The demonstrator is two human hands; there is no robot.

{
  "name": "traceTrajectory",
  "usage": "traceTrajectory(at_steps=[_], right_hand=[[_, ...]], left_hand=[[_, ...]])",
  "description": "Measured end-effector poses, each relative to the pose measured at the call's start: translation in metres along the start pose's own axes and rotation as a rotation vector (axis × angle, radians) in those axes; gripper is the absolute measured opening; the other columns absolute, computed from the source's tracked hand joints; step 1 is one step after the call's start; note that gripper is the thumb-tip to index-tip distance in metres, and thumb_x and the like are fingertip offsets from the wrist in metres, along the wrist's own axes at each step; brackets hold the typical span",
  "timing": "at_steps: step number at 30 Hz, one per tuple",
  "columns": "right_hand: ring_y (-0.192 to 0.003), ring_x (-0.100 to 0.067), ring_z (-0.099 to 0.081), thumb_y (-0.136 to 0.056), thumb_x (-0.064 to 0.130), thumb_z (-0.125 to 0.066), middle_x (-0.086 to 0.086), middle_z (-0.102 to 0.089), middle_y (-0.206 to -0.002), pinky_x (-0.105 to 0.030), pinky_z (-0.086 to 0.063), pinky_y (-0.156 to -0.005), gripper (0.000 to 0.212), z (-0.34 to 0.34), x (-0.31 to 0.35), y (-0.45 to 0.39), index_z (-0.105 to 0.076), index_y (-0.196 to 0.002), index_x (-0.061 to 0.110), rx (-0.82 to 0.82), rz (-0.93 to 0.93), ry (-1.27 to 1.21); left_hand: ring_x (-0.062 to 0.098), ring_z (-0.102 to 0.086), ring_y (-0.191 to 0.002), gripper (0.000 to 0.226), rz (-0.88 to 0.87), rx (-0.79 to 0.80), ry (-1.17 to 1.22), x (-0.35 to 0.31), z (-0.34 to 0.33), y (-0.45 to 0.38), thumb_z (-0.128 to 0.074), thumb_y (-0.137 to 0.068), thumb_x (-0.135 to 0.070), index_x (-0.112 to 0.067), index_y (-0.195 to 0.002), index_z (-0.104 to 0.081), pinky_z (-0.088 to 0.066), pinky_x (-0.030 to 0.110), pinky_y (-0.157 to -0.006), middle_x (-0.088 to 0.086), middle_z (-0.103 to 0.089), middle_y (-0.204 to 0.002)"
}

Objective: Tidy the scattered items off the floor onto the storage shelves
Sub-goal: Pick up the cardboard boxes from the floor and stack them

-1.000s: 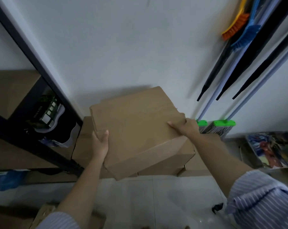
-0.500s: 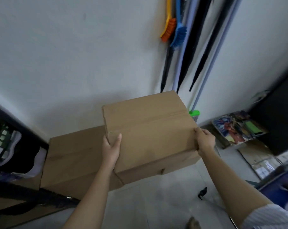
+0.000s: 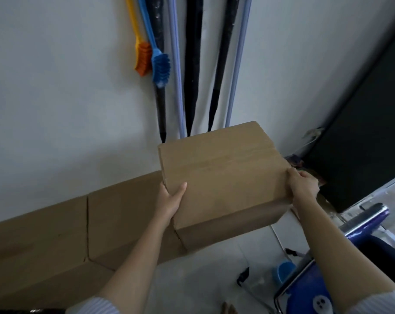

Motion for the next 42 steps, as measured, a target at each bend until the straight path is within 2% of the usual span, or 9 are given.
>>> traceTrajectory(at_steps=[11,15,20,26,30,32,37,39,42], right_hand=[[-0.103,-0.030,-0.057,-0.091,0.034,-0.062,-0.008,-0.064,-0.107,-0.049,-0.048,-0.098,0.022,-0.050,-0.052,-0.083,-0.068,-0.104,0.018,0.198,-0.101,0.046],[-0.104,-0.032,-0.056,-0.091,0.039,-0.061,-0.008,-0.061,-0.112,-0.056,-0.051,-0.093,0.026,-0.073,-0.081,-0.106,-0.066,-0.107,0.018,0.296,-0.166,0.073],[-0.090,-0.026,-0.053,-0.097,0.038,-0.057,-0.010,-0.058,-0.110,-0.044,-0.049,-0.078,0.023,-0.115,-0.111,-0.131,-0.059,-0.111,0.019,0.437,-0.189,0.095],[-0.109,-0.028,-0.046,-0.102,0.028,-0.049,-0.005,-0.048,-0.124,-0.061,-0.048,-0.093,0.033,-0.161,-0.128,-0.156,-0.048,-0.134,0.019,0.567,-0.243,0.141],[-0.112,-0.028,-0.046,-0.101,0.019,-0.050,-0.006,-0.045,-0.131,-0.059,-0.045,-0.098,0.047,-0.190,-0.149,-0.161,-0.036,-0.146,0.022,0.685,-0.249,0.179],[-0.113,-0.029,-0.049,-0.092,0.020,-0.065,-0.007,-0.044,-0.132,-0.054,-0.049,-0.094,0.064,-0.206,-0.164,-0.158,-0.031,-0.147,0.027,0.766,-0.214,0.259],[-0.117,-0.034,-0.048,-0.029,0.057,-0.094,-0.005,-0.040,-0.133,-0.059,-0.051,-0.092,0.126,-0.227,-0.243,-0.194,-0.028,-0.136,0.048,0.740,-0.174,0.482],[-0.117,-0.034,-0.047,-0.020,0.067,-0.090,-0.004,-0.039,-0.132,-0.059,-0.050,-0.092,0.129,-0.231,-0.253,-0.201,-0.029,-0.132,0.052,0.720,-0.154,0.507],[-0.118,-0.033,-0.048,-0.021,0.067,-0.090,-0.004,-0.042,-0.134,-0.057,-0.051,-0.093,0.131,-0.232,-0.240,-0.195,-0.030,-0.135,0.048,0.694,-0.126,0.497]], left_hand=[[0.021,-0.061,-0.108,0.100,0.202,-0.010,-0.041,0.036,-0.041,-0.032,-0.097,-0.050,-0.027,-0.015,-0.132,-0.042,-0.051,0.042,-0.096,0.002,-0.060,-0.119],[0.020,-0.061,-0.109,0.119,0.243,0.054,-0.094,0.053,-0.051,-0.053,-0.099,-0.029,-0.036,-0.017,-0.132,-0.042,-0.050,0.043,-0.098,0.002,-0.062,-0.121],[0.021,-0.058,-0.112,0.104,0.294,0.037,-0.136,0.095,-0.061,-0.083,-0.099,-0.042,-0.019,-0.016,-0.131,-0.044,-0.046,0.035,-0.096,0.003,-0.061,-0.122],[0.021,-0.054,-0.120,0.098,0.313,0.037,-0.159,0.131,-0.070,-0.121,-0.095,-0.052,-0.015,-0.016,-0.135,-0.042,-0.043,0.034,-0.100,0.003,-0.058,-0.129],[0.024,-0.037,-0.139,0.103,0.323,0.058,-0.228,0.148,-0.077,-0.143,-0.084,-0.074,-0.011,-0.012,-0.154,-0.018,-0.033,0.038,-0.112,0.006,-0.035,-0.153],[0.023,-0.020,-0.147,0.118,0.335,0.144,-0.304,0.156,-0.087,-0.143,-0.086,-0.072,-0.019,-0.014,-0.156,-0.004,-0.025,0.035,-0.115,0.004,-0.015,-0.162],[0.034,0.045,-0.130,0.161,0.263,0.420,-0.817,0.194,-0.128,-0.126,-0.090,-0.047,-0.058,-0.028,-0.145,0.035,0.008,0.055,-0.115,0.005,0.049,-0.142],[0.041,0.053,-0.124,0.155,0.147,0.410,-1.082,0.210,-0.136,-0.116,-0.086,-0.053,-0.058,-0.030,-0.137,0.041,0.020,0.059,-0.108,0.001,0.058,-0.134],[0.038,0.050,-0.128,0.128,0.041,0.255,-1.187,0.223,-0.132,-0.117,-0.075,-0.076,-0.038,-0.034,-0.140,0.035,0.006,0.061,-0.117,-0.006,0.059,-0.136]])
Point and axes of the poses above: each hand's wrist, its own y-axis away from the middle knuckle, its own z-axis out of the back of the hand, x = y × z, the point moved 6 cm from there along -y, towards the middle knuckle
